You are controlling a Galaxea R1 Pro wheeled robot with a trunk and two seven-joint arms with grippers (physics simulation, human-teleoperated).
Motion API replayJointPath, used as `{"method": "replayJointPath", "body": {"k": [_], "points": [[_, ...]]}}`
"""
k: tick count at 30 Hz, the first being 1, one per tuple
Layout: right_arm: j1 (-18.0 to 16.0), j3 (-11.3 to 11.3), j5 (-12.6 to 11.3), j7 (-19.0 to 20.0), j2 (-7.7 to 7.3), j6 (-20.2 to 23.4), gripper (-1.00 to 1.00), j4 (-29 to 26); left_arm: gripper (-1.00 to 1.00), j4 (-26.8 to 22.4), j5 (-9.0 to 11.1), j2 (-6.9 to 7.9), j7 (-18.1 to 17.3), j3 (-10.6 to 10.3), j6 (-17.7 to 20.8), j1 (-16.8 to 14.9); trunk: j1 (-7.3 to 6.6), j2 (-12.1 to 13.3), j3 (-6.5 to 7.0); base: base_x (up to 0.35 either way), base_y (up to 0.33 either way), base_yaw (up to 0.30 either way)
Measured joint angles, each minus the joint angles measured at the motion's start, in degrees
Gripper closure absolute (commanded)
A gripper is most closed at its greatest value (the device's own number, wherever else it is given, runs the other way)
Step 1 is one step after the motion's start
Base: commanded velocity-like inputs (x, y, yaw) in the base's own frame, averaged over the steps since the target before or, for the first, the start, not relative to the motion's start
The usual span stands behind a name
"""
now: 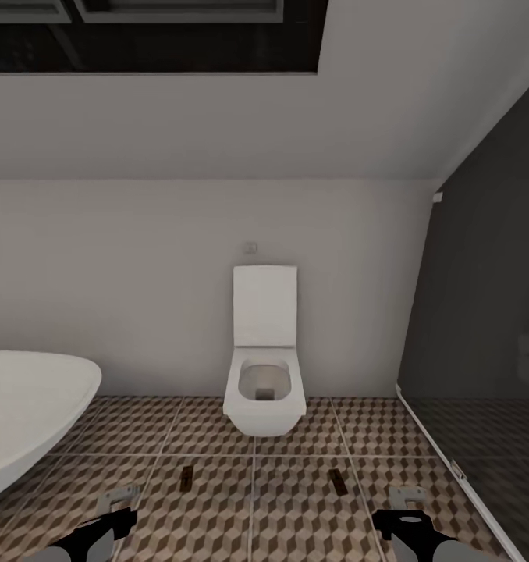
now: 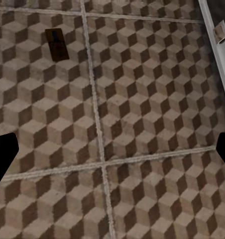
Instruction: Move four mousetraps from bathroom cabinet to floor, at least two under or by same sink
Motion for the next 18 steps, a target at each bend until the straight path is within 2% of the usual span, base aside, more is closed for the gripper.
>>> {"method": "replayJointPath", "body": {"k": [18], "points": [[0.0,0.0,0.0,0.0,0.20,0.1,-1.00,0.0,-1.00,0.0,0.0,-0.14,0.1,0.0,0.0,0.0,-3.95,7.2,3.23,0.000,0.000,0.000]]}}
